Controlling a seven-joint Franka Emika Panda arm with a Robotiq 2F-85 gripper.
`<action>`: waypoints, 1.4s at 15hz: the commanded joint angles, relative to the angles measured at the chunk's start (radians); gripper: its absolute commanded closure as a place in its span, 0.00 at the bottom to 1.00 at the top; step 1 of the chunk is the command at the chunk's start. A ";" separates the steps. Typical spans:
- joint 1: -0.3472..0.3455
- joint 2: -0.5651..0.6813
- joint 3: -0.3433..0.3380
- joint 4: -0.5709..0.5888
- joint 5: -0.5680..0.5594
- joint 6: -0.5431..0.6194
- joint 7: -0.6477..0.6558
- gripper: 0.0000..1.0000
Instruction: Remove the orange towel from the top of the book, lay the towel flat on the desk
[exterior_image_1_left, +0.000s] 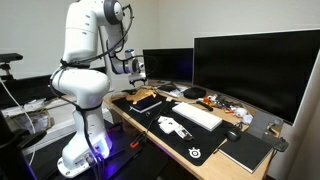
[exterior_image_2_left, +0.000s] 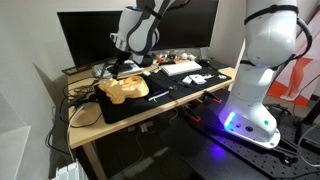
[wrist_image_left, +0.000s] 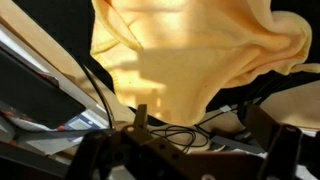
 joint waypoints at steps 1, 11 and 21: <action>-0.072 0.027 0.043 0.044 0.037 -0.067 -0.010 0.00; -0.139 0.113 0.022 0.129 0.062 -0.154 0.002 0.00; -0.129 0.199 -0.017 0.213 0.049 -0.255 0.018 0.28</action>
